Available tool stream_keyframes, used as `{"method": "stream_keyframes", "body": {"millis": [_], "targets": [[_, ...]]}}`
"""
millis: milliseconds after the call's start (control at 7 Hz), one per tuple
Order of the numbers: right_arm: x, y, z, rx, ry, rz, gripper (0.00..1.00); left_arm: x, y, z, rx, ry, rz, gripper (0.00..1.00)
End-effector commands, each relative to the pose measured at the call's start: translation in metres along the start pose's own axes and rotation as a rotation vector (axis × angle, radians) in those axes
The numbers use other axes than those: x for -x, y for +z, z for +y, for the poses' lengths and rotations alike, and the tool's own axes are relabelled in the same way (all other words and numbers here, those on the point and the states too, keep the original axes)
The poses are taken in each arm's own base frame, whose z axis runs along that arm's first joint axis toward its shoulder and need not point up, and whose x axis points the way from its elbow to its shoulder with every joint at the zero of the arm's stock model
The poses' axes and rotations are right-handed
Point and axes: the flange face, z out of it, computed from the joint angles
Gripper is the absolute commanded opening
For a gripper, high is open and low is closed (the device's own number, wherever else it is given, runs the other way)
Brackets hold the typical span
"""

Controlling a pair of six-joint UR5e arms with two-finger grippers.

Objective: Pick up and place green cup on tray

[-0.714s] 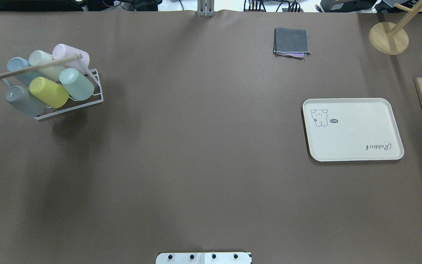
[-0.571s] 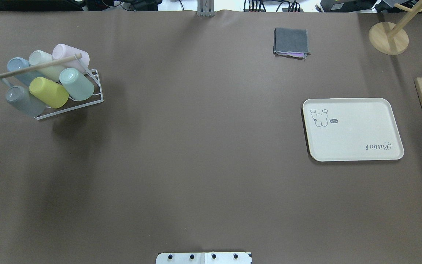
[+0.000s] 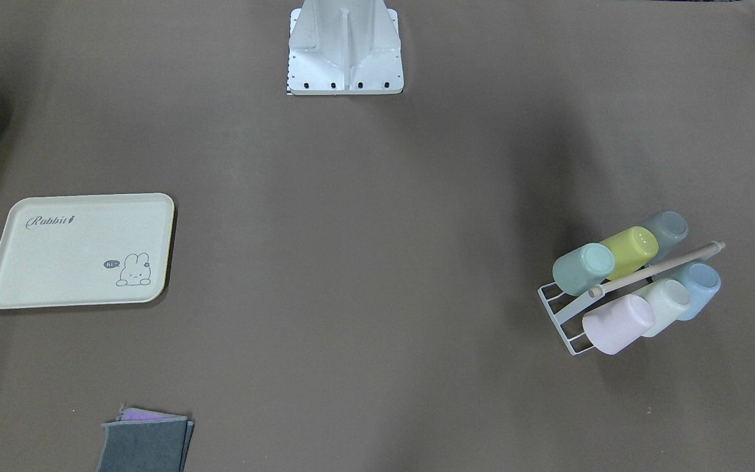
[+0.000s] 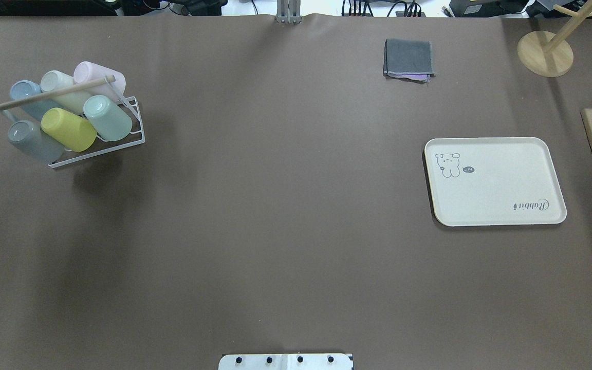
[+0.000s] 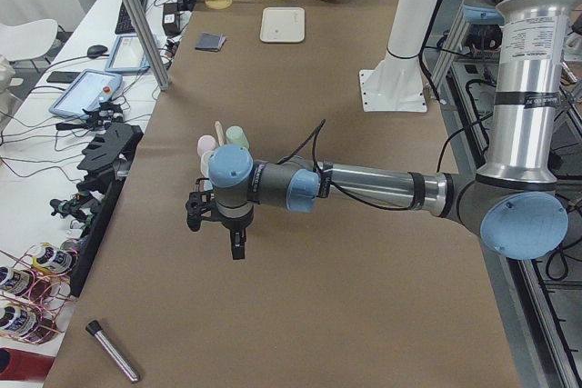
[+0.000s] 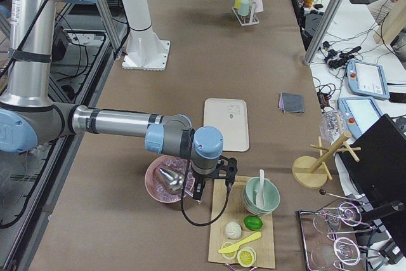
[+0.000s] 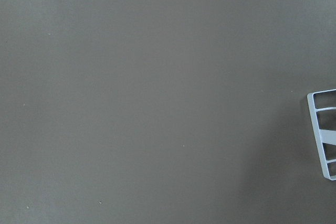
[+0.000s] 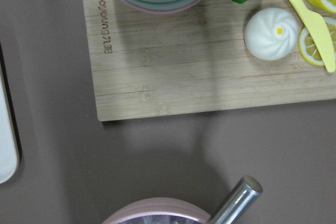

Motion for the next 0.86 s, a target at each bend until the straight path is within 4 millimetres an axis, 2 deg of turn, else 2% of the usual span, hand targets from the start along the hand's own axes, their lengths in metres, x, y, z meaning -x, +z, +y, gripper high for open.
{"method": "stream_keyframes", "body": {"millis": [0, 429, 714], "targets": [[0.07, -0.005, -0.018, -0.006, 0.05, -0.003, 0.99, 0.0, 0.0, 0.0, -0.001, 0.001, 0.0, 0.98], [0.137, 0.026, -0.029, 0.03, -0.061, 0.012, 0.99, 0.0, 0.0, -0.001, -0.002, 0.0, 0.0, 0.98], [0.201, 0.06, -0.042, 0.031, -0.054, 0.013, 0.99, -0.004, -0.003, -0.003, -0.006, 0.003, 0.001, 0.98]]}}
